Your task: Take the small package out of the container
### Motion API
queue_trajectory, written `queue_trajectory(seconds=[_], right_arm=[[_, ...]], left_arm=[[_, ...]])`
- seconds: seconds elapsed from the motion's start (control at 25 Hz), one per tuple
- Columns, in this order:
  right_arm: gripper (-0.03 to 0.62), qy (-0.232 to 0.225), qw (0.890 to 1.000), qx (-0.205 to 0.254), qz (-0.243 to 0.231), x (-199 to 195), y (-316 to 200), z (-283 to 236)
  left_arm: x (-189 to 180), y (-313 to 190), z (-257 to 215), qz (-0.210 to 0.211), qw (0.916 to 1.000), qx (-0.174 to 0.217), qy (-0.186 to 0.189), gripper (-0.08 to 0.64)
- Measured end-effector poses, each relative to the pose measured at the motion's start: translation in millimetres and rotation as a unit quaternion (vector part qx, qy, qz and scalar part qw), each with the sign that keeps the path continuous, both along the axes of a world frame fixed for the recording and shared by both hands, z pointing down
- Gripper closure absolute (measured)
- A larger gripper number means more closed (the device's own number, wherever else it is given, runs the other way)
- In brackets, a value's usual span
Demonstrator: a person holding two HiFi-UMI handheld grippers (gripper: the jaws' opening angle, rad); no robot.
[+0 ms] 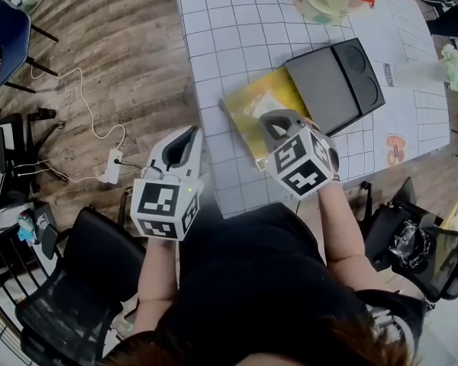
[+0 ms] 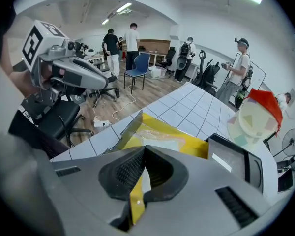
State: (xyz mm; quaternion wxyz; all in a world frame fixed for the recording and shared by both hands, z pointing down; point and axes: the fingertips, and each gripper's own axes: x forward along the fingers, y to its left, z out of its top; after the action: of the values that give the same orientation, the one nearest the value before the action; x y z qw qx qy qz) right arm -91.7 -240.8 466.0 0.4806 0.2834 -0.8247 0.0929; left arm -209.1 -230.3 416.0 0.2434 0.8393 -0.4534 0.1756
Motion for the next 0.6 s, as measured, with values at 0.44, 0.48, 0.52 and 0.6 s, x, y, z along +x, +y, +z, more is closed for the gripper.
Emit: queue_trajectory(seconds=[0.44,0.48,0.52,0.6], right_arm=[[0.577,-0.09,0.994,0.055,0.021,20,19,-61],[0.577,-0.098,0.993,0.059,0.023,23,21,-65],[0.577,-0.104,0.992,0.062,0.025,25,22,-69],[0.577,-0.117,0.99,0.07,0.029,29,25,-77]], left_arm=[[11,9,-33,-0.031,0.9987,0.037,-0.015,0.532],[12,11,-35,-0.033,0.9986,0.039,-0.016,0.532],[14,12,-36,-0.034,0.9985,0.04,-0.017,0.532],[16,15,-38,-0.035,0.9983,0.043,-0.018,0.532]])
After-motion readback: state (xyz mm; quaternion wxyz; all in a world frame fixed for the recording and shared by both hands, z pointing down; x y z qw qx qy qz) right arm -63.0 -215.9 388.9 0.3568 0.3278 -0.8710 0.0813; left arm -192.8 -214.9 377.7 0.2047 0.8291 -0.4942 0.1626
